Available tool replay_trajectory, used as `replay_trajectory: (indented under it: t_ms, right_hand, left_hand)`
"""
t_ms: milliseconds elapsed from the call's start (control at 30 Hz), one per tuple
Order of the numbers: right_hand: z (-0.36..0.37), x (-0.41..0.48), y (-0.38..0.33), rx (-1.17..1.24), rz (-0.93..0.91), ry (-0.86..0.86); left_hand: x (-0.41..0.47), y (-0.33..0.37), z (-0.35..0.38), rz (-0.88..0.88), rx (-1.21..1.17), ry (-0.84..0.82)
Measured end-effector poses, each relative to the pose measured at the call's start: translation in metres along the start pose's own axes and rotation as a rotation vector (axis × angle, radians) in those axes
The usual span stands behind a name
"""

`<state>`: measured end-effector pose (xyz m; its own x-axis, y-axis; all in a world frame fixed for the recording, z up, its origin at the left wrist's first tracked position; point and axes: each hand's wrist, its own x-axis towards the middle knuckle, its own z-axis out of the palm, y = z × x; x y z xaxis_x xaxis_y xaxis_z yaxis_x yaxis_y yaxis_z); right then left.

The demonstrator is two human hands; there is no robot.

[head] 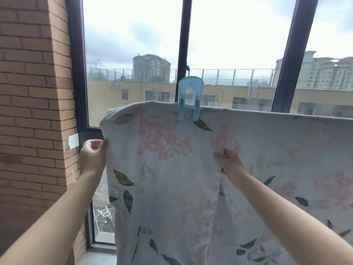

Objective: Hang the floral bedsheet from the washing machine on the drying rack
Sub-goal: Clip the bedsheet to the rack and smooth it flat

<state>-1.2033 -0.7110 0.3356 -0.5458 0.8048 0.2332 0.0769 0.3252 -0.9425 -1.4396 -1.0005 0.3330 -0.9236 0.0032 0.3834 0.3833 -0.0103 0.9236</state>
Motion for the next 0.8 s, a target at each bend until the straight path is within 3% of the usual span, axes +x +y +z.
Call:
replay_trajectory:
  t_ms: [167, 367, 500, 567, 633, 733, 800]
  right_hand:
    - [0.007, 0.002, 0.001, -0.023, -0.042, 0.062]
    - [0.013, -0.007, -0.012, 0.131, -0.041, 0.116]
    - [0.008, -0.006, -0.031, 0.248, -0.082, 0.158]
    - [0.003, -0.004, -0.045, 0.313, -0.093, 0.148]
    - [-0.003, -0.003, -0.060, 0.404, -0.130, 0.143]
    - [-0.010, -0.002, -0.069, 0.400, -0.173, 0.171]
    - [-0.011, 0.000, -0.066, 0.372, -0.181, 0.206]
  left_hand:
    - [0.001, 0.010, 0.003, 0.001, -0.128, -0.108]
    - [0.017, 0.033, 0.002, -0.032, -0.205, 0.005]
    - [0.043, 0.058, -0.005, -0.147, -0.439, -0.192]
    - [0.059, 0.072, -0.004, -0.172, -0.444, -0.223]
    - [0.077, 0.091, -0.004, -0.166, -0.416, -0.159]
    - [0.108, 0.116, -0.022, -0.190, -0.425, 0.075]
    - [0.121, 0.119, -0.039, -0.201, -0.383, 0.090]
